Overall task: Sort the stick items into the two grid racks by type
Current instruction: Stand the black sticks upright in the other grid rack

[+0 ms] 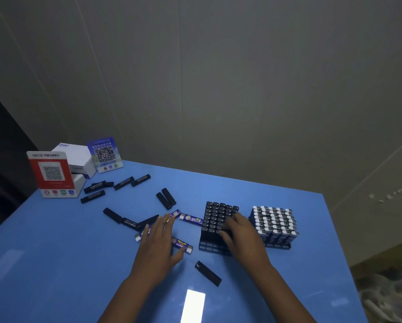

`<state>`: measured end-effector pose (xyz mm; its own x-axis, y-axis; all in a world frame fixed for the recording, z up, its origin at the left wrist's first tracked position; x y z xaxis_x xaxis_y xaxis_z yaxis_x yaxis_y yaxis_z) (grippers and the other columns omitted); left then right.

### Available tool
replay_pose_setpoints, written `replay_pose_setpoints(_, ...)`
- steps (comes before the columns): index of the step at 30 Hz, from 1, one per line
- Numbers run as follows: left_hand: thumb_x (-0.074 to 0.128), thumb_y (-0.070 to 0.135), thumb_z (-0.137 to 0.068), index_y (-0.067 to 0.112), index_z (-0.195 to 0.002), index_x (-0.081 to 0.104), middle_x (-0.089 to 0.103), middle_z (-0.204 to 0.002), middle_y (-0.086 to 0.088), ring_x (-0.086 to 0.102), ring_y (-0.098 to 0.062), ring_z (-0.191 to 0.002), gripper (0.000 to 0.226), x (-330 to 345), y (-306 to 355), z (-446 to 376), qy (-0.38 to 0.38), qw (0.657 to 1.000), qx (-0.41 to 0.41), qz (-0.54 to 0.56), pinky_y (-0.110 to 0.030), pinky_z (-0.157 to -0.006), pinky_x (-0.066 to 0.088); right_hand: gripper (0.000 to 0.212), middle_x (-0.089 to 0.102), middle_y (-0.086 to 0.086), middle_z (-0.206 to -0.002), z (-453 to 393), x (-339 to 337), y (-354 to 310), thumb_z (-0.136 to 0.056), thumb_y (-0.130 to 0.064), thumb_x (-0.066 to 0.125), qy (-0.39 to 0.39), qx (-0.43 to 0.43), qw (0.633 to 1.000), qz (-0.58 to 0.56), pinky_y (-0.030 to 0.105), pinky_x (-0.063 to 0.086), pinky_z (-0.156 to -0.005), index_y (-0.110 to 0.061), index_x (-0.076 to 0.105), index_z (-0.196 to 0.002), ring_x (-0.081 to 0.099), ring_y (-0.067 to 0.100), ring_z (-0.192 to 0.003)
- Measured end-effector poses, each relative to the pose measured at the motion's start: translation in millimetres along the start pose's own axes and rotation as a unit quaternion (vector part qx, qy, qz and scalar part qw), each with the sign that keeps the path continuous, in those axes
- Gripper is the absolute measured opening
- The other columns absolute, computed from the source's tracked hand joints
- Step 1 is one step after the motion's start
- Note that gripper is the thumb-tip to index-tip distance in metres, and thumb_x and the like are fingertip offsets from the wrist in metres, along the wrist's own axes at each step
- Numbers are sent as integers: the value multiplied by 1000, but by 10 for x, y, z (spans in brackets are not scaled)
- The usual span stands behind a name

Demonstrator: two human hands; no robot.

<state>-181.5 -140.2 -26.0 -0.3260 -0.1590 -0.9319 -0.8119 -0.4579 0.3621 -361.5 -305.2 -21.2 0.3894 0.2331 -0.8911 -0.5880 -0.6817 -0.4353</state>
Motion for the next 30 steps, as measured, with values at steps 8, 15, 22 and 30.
replay_pose_setpoints(8,47,62,-92,20,-156,3,-1,-164,5,-2,-15,-151,88,-172,-457,126,-5,998,-52,22,-38,-122,4,52,38,-3,-149,-315,-1,-438,-94,-31,62,-14,-59,998,11,31,41,-103,-21,45,-142,40,16,-134)
replay_pose_setpoints(15,49,55,-94,22,-156,-1,-5,-163,7,-4,-14,-151,86,-297,-971,183,-12,996,-88,24,-36,-123,1,73,21,1,-163,-515,330,-792,-93,-39,64,-77,-71,994,15,29,24,-118,-20,29,-154,23,19,-149)
replay_pose_setpoints(22,52,51,-94,20,-156,-1,-4,-164,3,-3,-18,-151,87,-516,-1660,-16,-20,995,-93,42,-38,-123,3,76,17,-2,-164,-768,630,-1248,-92,-44,64,-94,-47,994,3,30,26,-118,-22,26,-155,21,18,-150)
replay_pose_setpoints(30,57,45,-94,17,-156,4,-1,-164,-2,2,-22,-151,87,-785,-2508,-527,-37,995,-93,30,-39,-123,15,71,20,-3,-161,-1205,931,-1819,-94,-40,62,-86,-27,996,-5,24,26,-115,-19,29,-153,23,15,-147)
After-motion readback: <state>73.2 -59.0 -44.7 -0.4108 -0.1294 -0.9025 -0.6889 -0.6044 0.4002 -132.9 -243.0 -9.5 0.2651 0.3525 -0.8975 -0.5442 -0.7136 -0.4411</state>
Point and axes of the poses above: each hand's wrist, its own z-axis away from the middle knuckle, its own x-axis out of the palm, y = z × x, the point moved 1 cm from there along -z, towards the middle knuckle
